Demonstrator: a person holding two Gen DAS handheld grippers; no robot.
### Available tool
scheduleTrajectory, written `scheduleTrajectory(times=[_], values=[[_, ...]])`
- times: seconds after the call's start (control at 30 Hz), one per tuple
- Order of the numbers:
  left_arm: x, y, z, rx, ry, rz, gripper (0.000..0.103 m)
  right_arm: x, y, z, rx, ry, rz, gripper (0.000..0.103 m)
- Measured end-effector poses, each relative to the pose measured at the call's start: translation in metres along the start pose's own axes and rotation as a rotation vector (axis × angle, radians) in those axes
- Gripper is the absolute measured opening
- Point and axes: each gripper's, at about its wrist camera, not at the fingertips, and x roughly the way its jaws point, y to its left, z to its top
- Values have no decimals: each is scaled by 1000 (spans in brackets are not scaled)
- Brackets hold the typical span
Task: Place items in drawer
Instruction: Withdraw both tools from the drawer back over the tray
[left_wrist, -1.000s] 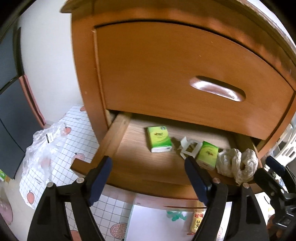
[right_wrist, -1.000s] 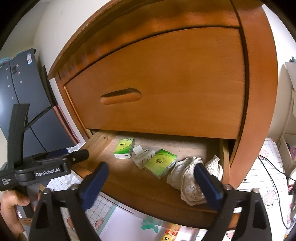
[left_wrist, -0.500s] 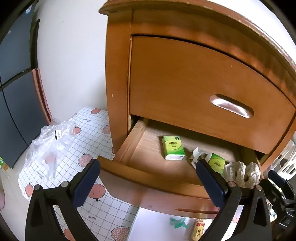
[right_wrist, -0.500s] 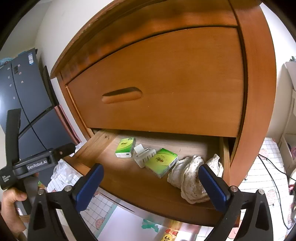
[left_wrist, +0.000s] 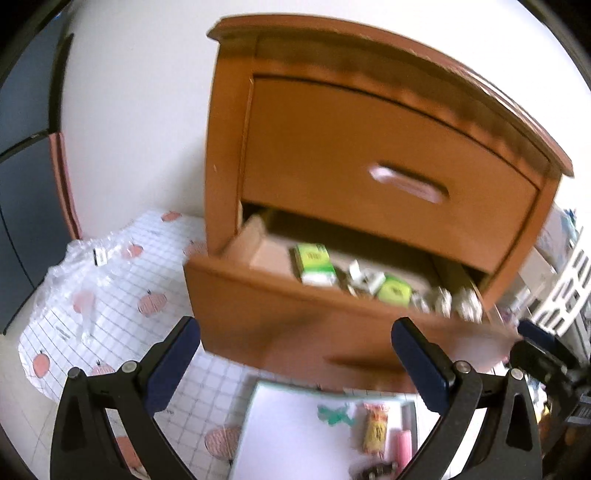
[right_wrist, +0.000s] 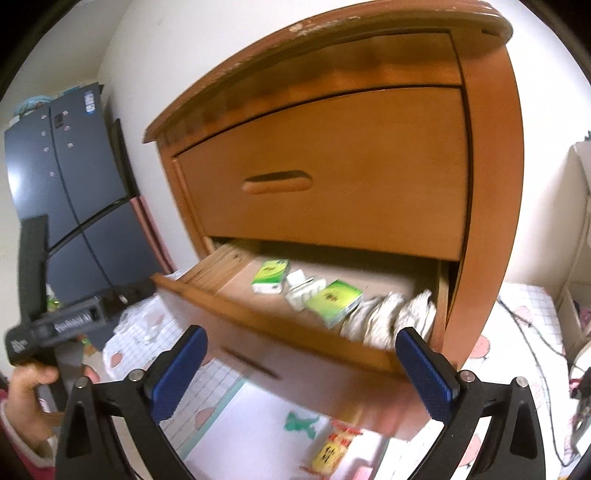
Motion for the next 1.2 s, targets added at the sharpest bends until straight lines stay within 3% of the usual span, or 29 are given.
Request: scheduleTrajectory(times=[0.1,0.33,0.7,0.97,1.2], values=[[-1,-2,-18,12,31,-20,103,-5,0,-8,5,30,22,103],[17,-6,-66,27,182,-27,103,3,-12,-33,48,162,29,103],[63,-29,-153,105,426,-51,103,61,-43,-96,201,486,26,102],[90,-59,-206,231,575,-78,102,109,-60,-145,274,700,-33,91],[101,-77,-228,310,630,-95,100,120,-55,-156,254,747,-27,89]])
